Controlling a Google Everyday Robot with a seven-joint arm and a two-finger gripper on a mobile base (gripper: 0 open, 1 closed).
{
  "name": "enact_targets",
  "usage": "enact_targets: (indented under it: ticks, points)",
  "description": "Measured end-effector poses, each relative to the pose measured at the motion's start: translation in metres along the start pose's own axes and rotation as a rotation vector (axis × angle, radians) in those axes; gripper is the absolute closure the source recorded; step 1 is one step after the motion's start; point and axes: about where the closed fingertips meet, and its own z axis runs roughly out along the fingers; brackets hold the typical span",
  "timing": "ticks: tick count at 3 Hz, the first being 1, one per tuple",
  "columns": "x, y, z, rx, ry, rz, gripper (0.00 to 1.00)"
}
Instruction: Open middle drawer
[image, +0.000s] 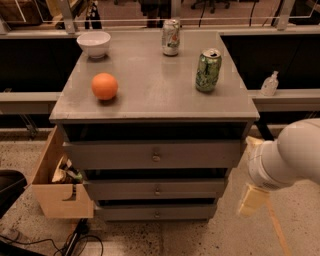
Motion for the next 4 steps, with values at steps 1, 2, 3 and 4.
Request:
enact_targets:
  ticks: [1, 2, 3, 4]
  points:
    - [-0.004, 0.012, 0.051, -0.009, -0.067, 0.000, 0.00]
    - [-0.004, 0.013, 0.051, -0.009, -0.066, 0.000, 0.00]
    - [-0.011, 0.022, 0.059, -0.005, -0.046, -0.011, 0.00]
    - [-0.033, 0.053, 0.079, 0.004, -0.033, -0.049, 0.00]
